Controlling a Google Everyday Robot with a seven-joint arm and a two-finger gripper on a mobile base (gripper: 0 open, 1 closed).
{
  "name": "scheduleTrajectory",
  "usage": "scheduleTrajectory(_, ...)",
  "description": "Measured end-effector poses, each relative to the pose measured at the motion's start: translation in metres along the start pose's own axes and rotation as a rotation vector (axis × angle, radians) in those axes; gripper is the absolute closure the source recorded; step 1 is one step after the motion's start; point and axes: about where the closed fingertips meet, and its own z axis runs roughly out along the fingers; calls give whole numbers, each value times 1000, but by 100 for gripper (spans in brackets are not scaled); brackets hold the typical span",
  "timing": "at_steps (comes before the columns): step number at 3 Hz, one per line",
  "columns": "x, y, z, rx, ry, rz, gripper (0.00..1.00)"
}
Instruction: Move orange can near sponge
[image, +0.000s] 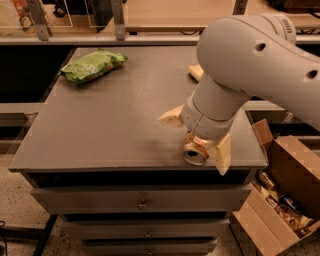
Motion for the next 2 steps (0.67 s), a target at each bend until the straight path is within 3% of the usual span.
scheduleTrajectory(2,4,-6,4,-29,-29,1,41)
